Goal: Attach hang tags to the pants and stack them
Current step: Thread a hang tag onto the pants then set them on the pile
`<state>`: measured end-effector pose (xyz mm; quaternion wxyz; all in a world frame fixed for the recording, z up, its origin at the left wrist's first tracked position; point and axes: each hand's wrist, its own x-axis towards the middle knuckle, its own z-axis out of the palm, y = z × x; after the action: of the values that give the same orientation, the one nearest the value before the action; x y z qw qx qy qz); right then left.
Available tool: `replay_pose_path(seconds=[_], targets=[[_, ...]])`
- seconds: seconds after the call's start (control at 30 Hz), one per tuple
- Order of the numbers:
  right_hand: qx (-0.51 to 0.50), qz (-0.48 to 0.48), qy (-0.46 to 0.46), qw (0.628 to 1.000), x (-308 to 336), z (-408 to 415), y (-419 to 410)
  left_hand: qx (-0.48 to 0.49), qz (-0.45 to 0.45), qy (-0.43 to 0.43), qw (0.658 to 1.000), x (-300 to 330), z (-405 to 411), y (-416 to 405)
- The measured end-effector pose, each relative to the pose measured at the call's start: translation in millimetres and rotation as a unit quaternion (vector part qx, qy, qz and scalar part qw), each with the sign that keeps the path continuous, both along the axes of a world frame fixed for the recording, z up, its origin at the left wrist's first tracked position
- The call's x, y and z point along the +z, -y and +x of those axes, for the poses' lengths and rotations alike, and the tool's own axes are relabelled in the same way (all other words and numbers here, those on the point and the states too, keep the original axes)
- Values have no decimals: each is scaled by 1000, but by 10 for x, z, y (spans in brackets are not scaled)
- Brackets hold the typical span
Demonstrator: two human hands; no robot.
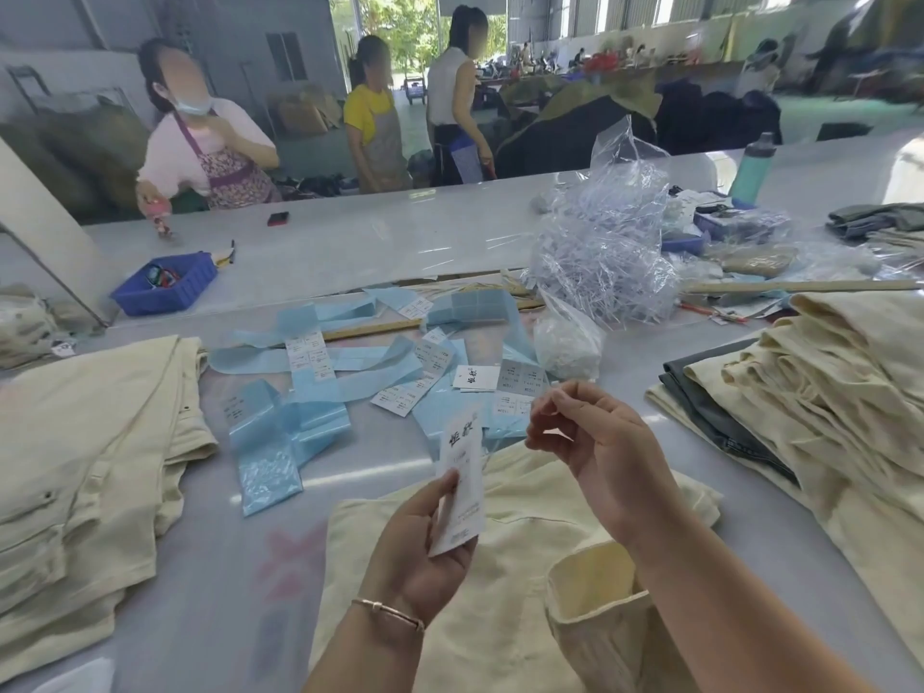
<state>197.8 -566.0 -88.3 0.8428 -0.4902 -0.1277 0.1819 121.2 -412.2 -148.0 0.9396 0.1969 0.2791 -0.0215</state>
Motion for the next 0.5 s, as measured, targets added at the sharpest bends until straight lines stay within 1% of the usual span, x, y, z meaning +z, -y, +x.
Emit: replay_pose_path(seconds=[0.1,0.17,0.27,0.37,0.5], targets=[[-10,12,-7,1000,14,16,26,24,-23,-12,999,-159,-55,-9],[-8,-1,-3,1000,10,22,26,8,-40,-15,999,-209,-91,10],[12,-66,8,998,-14,-11,-6,-66,-67,25,995,-146,-116,93],[46,-150,20,987,-77,-74,-12,-127,-50,52,989,-39,-70,174],[55,-217,17,974,-174,-182,24,-94,-41,48,994,17,67,199]])
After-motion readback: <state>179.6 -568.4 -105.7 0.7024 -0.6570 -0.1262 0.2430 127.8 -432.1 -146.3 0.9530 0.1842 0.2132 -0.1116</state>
